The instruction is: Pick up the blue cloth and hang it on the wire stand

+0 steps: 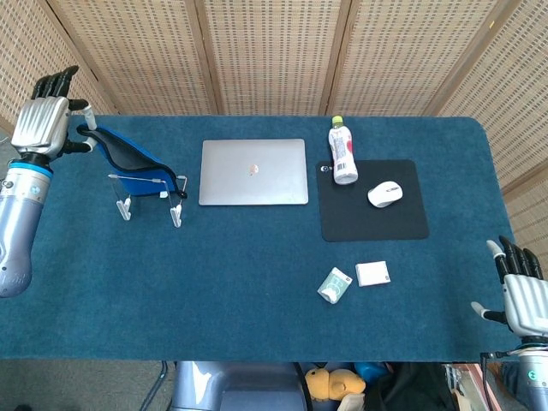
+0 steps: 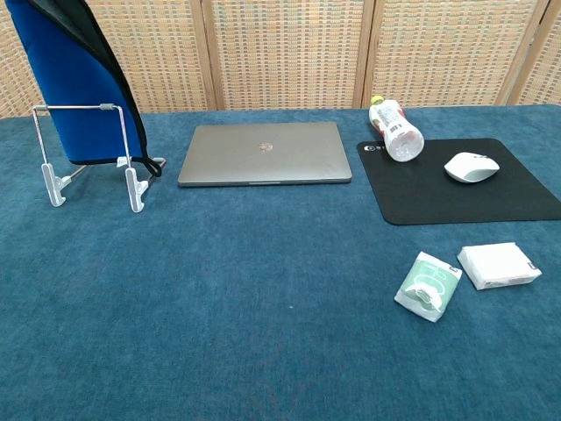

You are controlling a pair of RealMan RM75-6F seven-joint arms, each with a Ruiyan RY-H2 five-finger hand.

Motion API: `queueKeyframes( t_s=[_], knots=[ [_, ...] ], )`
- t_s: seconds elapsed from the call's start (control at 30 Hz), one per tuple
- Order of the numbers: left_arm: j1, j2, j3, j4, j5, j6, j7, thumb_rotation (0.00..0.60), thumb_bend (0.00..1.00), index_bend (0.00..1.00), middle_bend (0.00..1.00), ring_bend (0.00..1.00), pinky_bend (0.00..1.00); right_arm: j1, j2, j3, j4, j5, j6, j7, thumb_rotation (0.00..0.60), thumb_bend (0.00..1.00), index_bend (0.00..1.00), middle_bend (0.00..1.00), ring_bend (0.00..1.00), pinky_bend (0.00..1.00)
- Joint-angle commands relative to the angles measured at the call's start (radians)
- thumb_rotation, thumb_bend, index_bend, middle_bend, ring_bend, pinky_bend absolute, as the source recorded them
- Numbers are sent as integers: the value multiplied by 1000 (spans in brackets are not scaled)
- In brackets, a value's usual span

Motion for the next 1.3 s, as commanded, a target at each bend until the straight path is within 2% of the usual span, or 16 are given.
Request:
queueKeyframes(
  t_s=[0.03,0.2,0.37,0.73,0.97,1.3],
  knots=[
    [34,20,15,-27,62,5,-54,600,584,855,0,0,0,-1,1,-1,-2,-5,4,0,600,0,0,0,0,0],
    [93,45,37,-70,165,42,-139,600,585,854,0,0,0,-6,4,-4,-8,-16,14,4,600,0,0,0,0,0],
    [175,74,82,-77,249,84,-218,600,584,852,0,0,0,-14,11,-14,-22,-49,34,9,600,0,0,0,0,0],
    [237,40,140,-35,332,105,-292,600,584,849,0,0,0,-30,22,-32,-43,-104,71,16,600,0,0,0,0,0],
    [248,-13,187,-25,398,111,-263,600,582,809,0,0,0,-39,31,-42,-53,-137,92,25,600,0,0,0,0,0],
    [250,-89,222,-1,365,102,-122,600,583,799,0,0,0,-51,44,-48,-60,-163,116,47,600,0,0,0,0,0]
  ],
)
